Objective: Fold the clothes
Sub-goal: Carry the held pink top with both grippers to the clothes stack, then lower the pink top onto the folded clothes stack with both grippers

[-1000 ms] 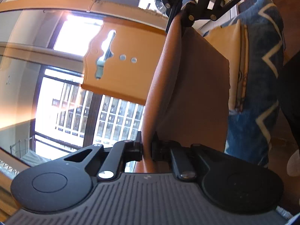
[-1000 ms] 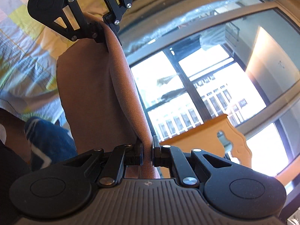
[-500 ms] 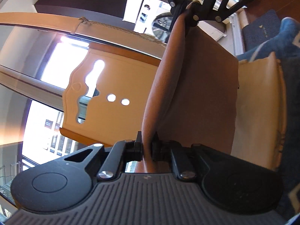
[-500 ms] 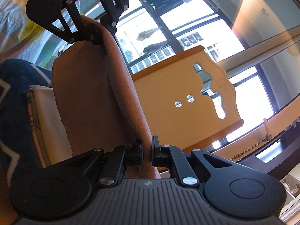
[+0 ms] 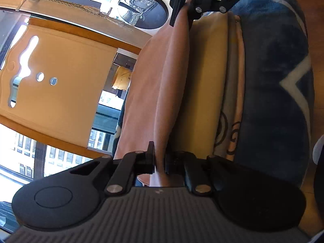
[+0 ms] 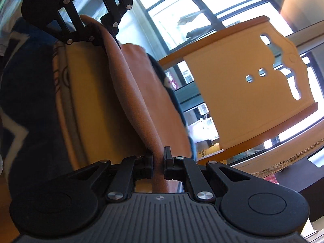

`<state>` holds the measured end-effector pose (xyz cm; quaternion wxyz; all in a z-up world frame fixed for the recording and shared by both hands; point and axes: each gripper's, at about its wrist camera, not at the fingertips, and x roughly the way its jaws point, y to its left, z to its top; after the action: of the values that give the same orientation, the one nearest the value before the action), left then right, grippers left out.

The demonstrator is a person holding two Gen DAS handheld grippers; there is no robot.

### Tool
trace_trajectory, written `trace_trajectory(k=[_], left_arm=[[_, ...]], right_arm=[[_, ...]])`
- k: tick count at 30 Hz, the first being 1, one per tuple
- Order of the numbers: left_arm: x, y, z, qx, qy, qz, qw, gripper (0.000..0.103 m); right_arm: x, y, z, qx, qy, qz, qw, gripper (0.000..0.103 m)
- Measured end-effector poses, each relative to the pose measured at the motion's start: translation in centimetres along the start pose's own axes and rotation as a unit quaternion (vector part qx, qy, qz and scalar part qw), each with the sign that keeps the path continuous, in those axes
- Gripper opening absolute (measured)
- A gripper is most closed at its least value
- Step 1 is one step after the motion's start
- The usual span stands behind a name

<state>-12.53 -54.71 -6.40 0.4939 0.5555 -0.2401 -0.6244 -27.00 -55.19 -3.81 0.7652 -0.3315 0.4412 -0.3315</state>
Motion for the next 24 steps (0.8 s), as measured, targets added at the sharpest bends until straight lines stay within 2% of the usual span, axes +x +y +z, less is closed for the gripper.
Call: trace_trajectory(k=[2,4,6,10,17,18,19,21,24], left_arm=[[0.0,-0.2,-0.2,0.001,0.001,0.005,1.0000,0.011],[-0.2,-0.3,-0.7,0.004,0.004,0.012,0.9999,0.013],[-0.6,-0.6,-1.4,0.008,0.010,0.021,0.9997,0.016],[-1.0,-0.6,-2.3,0.001,0.016,0.036,0.9992,0.017],[-1.5,-1.7,-2.2,0.012,0.008,0.052,0.9985,0.016],[-1.5,-2.0,-2.1,0.012,0.009,0.051,0.9986,0.014],[-1.5,-2.2,-2.1,0.011,0.010,0.050,0.9987,0.009],[-1.5,-2.7,-2.0,0.010,0.012,0.047,0.9988,0.005],[-1.6,-2.2,-1.9,0.003,0.008,0.059,0.9982,0.004]], right_arm=[[-0.1,0.6,-0.3,-0.003,0.004,0.001,1.000,0.010],[-0.3,0.7,-0.4,-0.008,0.007,-0.002,1.000,0.022],[-0.3,0.8,-0.9,-0.017,0.008,-0.007,1.000,0.025],[-1.0,1.3,-2.7,-0.025,0.018,-0.014,0.999,0.028],[-0.6,1.5,-2.9,-0.040,0.018,-0.022,0.999,0.025],[-0.6,1.5,-2.8,-0.042,0.017,-0.023,0.999,0.024],[-0.6,1.6,-2.7,-0.045,0.015,-0.025,0.999,0.017],[-0.6,1.5,-2.6,-0.041,0.016,-0.020,0.999,0.010],[-0.6,1.1,-2.4,-0.033,0.017,-0.016,0.999,0.006]])
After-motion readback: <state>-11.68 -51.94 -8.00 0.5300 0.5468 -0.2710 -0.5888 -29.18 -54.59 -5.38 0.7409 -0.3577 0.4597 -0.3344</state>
